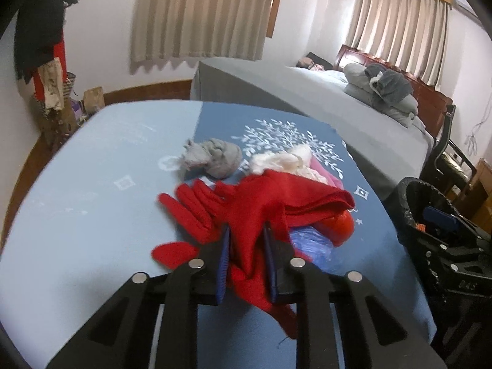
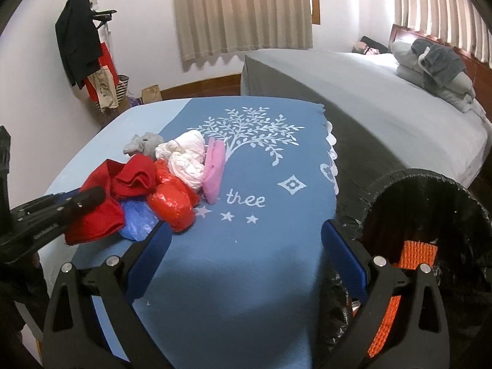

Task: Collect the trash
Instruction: 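Grasp the red glove with the left tool, then lift the red glove with the left tool while the right tool grasps the red cloth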

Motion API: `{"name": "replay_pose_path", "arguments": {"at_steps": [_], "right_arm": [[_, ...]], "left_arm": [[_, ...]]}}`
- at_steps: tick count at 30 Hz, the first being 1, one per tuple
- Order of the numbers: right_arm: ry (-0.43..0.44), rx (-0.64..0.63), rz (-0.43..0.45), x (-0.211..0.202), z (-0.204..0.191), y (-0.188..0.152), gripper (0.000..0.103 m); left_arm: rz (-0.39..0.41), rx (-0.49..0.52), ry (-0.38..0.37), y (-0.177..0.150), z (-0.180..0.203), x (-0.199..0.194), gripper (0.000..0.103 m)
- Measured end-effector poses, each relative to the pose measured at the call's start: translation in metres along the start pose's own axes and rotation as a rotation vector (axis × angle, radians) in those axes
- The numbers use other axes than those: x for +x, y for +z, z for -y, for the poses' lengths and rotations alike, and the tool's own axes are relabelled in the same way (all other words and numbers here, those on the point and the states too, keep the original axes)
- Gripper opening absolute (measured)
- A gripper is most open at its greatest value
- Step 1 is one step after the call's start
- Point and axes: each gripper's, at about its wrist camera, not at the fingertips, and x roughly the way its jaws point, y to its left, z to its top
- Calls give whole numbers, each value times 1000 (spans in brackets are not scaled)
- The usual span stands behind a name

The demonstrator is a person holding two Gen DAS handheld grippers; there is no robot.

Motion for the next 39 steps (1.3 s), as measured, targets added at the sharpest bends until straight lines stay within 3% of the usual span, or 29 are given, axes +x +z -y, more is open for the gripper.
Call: {"name": "replay_pose_path", "arguments": {"at_steps": [17,23,26,27,28,35,38,39], "right_arm": [[128,-41,31,20,-56,35,92],[155,-63,8,33,-77,38,87],[144,-52,2,34,-74,38,87],[139,-48,2,34,-72,39,87],[134,-45,1,33,-71,39,87],[112,-43,-6,37,-63,37,87],[112,-44,-3,39,-62,38,87],[113,-45,-1,38,-62,39,87]], "left_arm": [[20,-50,144,-8,-53,-14,11],[-2,-41,134,-10,-62,-10,12],[-15,-39,107,-9,-61,-2,26],[-21,-39,104,-8,-59,3,38],[-22,-38,104,-7,-58,7,44],[-63,-57,106,-2,-55,37,53],[-113,-72,110,-5,-60,50,51],[-110,-77,110,-6,-61,50,44]]}}
